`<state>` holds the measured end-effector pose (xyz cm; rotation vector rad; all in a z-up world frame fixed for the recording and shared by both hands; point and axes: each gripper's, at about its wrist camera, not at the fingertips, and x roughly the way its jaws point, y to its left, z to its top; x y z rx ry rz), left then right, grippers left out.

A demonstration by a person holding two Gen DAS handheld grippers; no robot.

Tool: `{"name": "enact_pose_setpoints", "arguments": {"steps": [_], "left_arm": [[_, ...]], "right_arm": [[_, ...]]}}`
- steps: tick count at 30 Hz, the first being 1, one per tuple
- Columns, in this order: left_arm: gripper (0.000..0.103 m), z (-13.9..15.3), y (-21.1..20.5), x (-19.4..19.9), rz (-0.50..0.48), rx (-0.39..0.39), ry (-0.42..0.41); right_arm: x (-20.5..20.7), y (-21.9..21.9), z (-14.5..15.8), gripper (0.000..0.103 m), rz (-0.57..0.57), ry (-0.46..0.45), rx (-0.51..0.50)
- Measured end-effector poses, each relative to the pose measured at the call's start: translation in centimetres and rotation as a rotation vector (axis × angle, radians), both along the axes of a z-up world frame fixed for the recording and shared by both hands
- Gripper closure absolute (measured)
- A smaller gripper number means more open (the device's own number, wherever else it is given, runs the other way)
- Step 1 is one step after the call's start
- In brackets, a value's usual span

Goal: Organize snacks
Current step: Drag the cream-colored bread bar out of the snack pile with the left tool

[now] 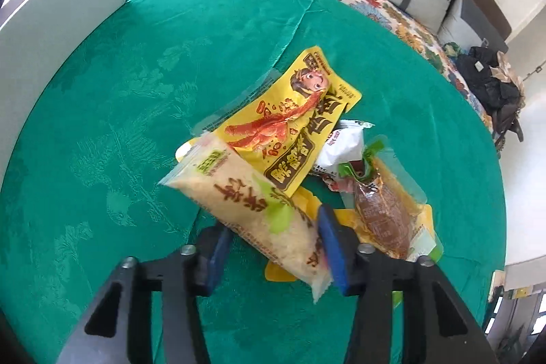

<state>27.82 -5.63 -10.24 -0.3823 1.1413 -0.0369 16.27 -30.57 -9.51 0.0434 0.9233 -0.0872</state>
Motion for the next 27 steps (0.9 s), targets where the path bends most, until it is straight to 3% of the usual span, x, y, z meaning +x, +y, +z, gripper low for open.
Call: {"name": "enact_pose_setpoints", "arguments": {"steps": [4,10,14,17,19,21,22,27], "left_arm": [[0.072,1.4,2.1,-2.6,-0.104,0.007,-0.043],[0.073,3.8,6.3,-7.1,-0.311,-0.061,-0.003],[0.073,3.7,7.0,-9.7,-0.461,0.010,0.050],[0.072,2.4,6.7,-10.5,-0.473,0.060,0.061],[0.064,1.7,6.6,-10.5,-0.438,0.092,0.039],[0.036,0.9,5.9,-10.3,-0.397,0.139,0.022],[0.030,0.6,5.5,-10.2,-0.381,0.168,0.010],[0.018,-0.7,3.5,-10.7,-0.355,0.288,-0.040]], "right_arm": [[0.0,0.0,0.0,0.006,0.000,0.000,0.000],[0.0,0.0,0.0,0.006,0.000,0.000,0.000],[0.0,0.0,0.0,0.006,0.000,0.000,0.000],[0.0,0.0,0.0,0.006,0.001,0.000,0.000],[0.0,0.0,0.0,0.006,0.000,0.000,0.000],[0.0,0.0,0.0,0.006,0.000,0.000,0.000],[0.0,0.0,0.0,0.006,0.000,0.000,0.000],[0.0,0.0,0.0,0.006,0.000,0.000,0.000]]}}
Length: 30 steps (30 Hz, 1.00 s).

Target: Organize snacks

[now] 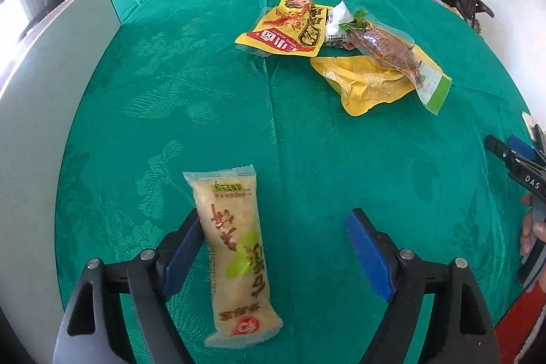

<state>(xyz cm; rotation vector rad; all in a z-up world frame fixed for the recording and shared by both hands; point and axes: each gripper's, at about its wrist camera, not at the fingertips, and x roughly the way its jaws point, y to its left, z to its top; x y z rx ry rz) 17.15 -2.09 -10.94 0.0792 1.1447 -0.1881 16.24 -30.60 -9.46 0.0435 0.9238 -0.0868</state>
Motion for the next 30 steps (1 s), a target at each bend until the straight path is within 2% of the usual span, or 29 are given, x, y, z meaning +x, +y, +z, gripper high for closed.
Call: {"name": "enact_pose_setpoints", "arguments": {"steps": [3,5,7,10,18,30], "left_arm": [[0.005,-0.5,0.1,-0.4,0.031,0.038,-0.052],[0.002,-0.8,1.4,-0.4,0.081,0.006,-0.056],[0.000,-0.9,2.5,-0.6,0.131,0.010,-0.073],[0.000,-1.1,3.6,-0.4,0.157,0.014,-0.091],[0.000,-1.4,5.0,-1.6,0.151,0.007,-0.174],[0.000,-1.3,4.2,-1.5,0.161,0.007,-0.192]], "right_arm": [[0.0,0.0,0.0,0.006,0.000,0.000,0.000],[0.0,0.0,0.0,0.006,0.000,0.000,0.000],[0.0,0.0,0.0,0.006,0.000,0.000,0.000],[0.0,0.0,0.0,0.006,0.000,0.000,0.000],[0.0,0.0,0.0,0.006,0.000,0.000,0.000],[0.0,0.0,0.0,0.006,0.000,0.000,0.000]]}}
